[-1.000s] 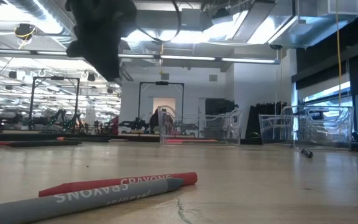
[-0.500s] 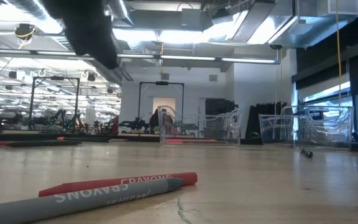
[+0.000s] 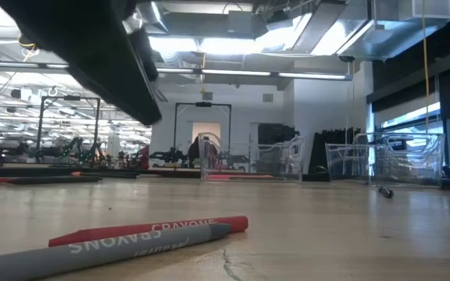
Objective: Sort crayons/erasers/pens/pencils in bins
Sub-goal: Put the red crayon into the top right transparent bin
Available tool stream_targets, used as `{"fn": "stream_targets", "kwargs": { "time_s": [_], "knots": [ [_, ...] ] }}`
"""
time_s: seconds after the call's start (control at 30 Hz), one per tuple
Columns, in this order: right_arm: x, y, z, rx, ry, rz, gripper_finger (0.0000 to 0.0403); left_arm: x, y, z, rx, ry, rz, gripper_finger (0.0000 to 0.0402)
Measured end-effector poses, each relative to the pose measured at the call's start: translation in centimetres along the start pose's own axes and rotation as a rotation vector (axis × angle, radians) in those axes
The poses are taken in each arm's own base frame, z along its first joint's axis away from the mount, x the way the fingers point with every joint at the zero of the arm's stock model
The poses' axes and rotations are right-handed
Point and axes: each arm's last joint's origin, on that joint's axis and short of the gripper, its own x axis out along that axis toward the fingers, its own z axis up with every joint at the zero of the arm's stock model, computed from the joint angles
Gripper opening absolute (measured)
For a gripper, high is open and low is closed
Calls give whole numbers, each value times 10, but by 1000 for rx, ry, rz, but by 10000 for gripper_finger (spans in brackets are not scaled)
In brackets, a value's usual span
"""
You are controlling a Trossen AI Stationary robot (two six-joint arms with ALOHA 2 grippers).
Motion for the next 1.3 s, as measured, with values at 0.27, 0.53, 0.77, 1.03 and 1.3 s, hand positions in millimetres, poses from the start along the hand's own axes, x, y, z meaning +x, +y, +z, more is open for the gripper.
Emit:
{"fn": "stream_targets", "kwargs": {
  "time_s": [0.27,0.53,0.77,1.03,1.3],
  "knots": [
    [0,5,2,-106,-16,46,95,17,-2,-8,-61,9,-2,80],
    [0,6,2,-128,-27,49,95,17,-7,-11,-90,7,-14,80],
    [0,6,2,-131,-33,48,95,16,-8,-12,-138,9,-13,80],
    [0,8,3,-200,-41,58,95,17,-8,-10,-264,-6,-25,80],
    [0,8,3,-221,-43,62,95,6,-24,14,-319,-3,-100,80]
  ]
}}
